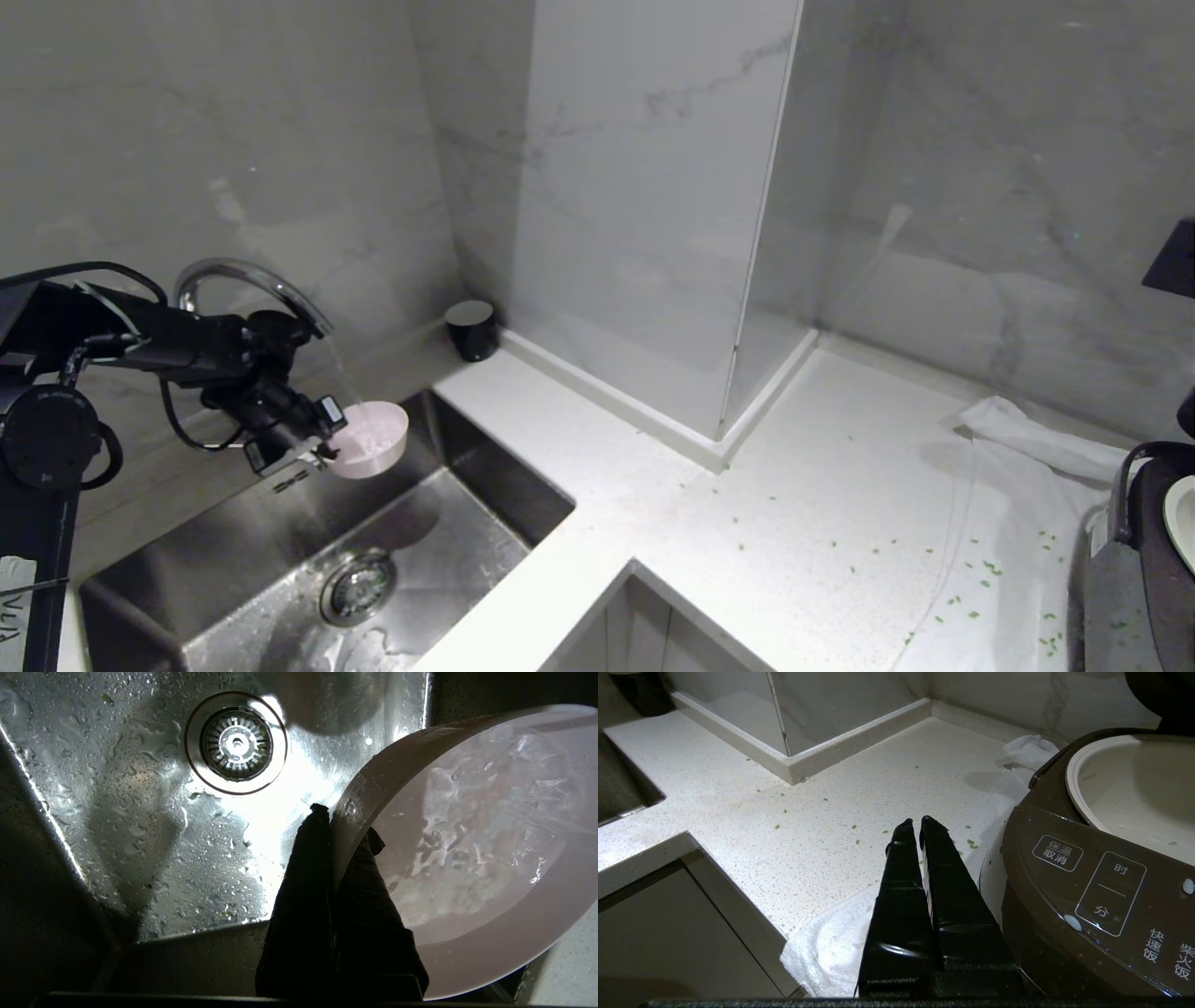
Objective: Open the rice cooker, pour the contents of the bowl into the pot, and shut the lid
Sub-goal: Fill a bowl with water from the tap
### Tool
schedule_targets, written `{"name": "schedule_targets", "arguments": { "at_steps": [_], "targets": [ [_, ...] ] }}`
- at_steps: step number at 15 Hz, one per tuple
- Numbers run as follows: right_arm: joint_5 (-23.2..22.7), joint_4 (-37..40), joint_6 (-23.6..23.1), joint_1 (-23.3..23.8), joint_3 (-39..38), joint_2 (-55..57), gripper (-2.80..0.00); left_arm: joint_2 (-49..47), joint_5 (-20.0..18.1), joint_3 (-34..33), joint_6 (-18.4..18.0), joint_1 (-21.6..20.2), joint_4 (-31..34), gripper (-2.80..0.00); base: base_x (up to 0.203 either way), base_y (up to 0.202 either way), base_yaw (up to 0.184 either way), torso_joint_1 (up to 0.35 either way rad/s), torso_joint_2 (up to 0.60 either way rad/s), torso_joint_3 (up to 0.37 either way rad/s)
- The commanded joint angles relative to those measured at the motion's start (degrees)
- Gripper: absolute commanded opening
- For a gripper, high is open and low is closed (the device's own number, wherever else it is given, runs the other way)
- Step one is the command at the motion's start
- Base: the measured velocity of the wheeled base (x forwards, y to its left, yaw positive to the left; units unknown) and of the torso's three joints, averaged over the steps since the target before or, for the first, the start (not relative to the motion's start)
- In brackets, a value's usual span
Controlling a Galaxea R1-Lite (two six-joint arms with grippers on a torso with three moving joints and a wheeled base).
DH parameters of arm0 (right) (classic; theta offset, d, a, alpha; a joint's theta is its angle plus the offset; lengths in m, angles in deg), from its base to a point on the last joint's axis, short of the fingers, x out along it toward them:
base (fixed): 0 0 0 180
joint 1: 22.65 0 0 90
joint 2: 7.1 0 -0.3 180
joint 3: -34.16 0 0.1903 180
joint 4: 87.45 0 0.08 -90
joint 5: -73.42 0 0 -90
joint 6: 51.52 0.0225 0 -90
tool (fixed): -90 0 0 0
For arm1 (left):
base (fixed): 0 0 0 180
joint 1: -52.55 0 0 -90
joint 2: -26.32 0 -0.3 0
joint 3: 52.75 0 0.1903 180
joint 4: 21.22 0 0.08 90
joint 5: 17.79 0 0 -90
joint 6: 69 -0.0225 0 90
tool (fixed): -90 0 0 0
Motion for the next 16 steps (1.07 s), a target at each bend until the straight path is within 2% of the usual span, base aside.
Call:
{"name": "schedule_targets", "arguments": {
  "at_steps": [1,16],
  "targets": [
    [-0.03,0.01,-0.03,-0.01,0.00,-0.03,-2.80,0.05,-0.05,-0.06,0.23,-0.02,0.14,-2.80,0.000,0.000,0.000,0.000,0.00,0.000],
    [-0.03,0.01,-0.03,-0.02,0.00,-0.04,-2.80,-0.13,-0.31,-0.39,0.23,0.07,0.14,-2.80,0.000,0.000,0.000,0.000,0.00,0.000]
  ]
}}
